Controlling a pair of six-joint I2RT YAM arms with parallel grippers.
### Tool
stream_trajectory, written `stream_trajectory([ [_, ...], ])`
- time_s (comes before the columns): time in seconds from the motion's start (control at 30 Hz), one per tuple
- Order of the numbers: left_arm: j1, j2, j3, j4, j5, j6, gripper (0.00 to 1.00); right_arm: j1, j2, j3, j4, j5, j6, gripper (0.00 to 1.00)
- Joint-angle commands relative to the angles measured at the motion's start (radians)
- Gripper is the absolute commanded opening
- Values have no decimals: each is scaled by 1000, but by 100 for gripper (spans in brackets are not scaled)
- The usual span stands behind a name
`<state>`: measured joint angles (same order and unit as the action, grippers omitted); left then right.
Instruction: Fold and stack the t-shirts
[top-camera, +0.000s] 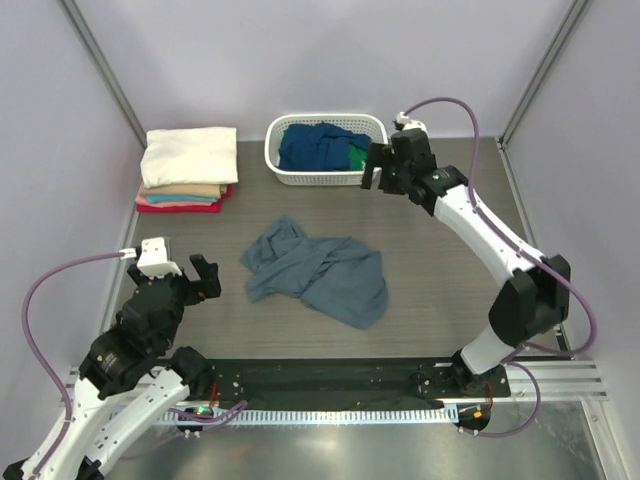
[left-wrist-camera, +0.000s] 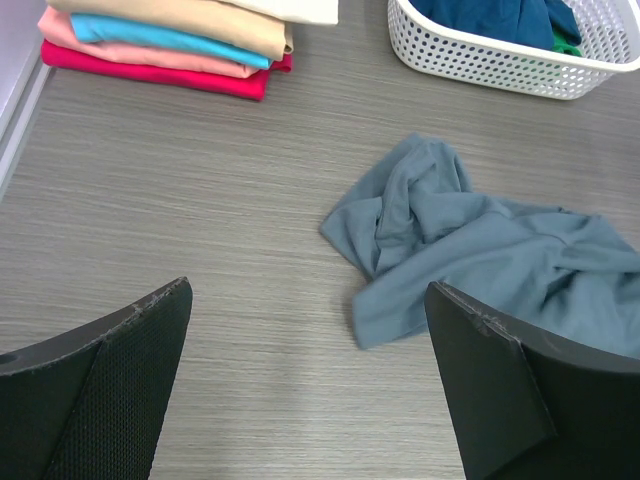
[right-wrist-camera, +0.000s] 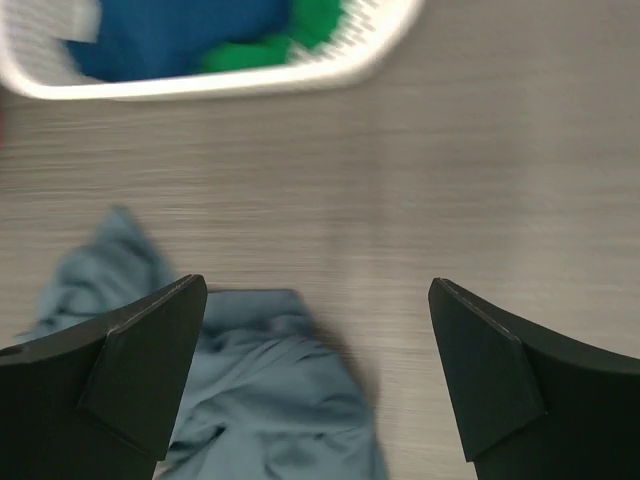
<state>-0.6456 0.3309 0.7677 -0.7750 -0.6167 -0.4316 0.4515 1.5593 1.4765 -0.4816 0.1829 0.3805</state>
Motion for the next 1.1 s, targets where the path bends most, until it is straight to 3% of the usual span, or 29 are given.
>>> stream_trajectory([
  [0.0,4,0,-1,34,-6,11,99,-129,43,36,-3,-78,51,100],
  [0.3,4,2,-1,34,-11,11,100,-165,497,376,-2,-122,15,100],
  [0.57,7,3,1,31,-21,5,100,-194,766,665,-44,-85,11,99],
  [0.67,12,8,1,31,-20,7,100,-198,801,699,-52,-77,-2,87],
  [0.7,15,8,1,31,-20,7,100,-203,809,708,-51,-80,-9,70],
  [0.77,18,11,1,33,-18,7,100,-211,832,716,-46,-88,-23,49],
  [0.8,21,16,2,33,-15,5,100,-217,840,723,-45,-91,-20,27],
  [0.87,23,20,2,33,-14,10,100,-243,854,734,-41,-117,-8,8],
  [0.93,23,22,2,33,-14,10,100,-272,848,734,-40,-119,0,1],
  [1.07,23,20,2,33,-12,8,100,-339,765,668,-40,-74,5,1],
])
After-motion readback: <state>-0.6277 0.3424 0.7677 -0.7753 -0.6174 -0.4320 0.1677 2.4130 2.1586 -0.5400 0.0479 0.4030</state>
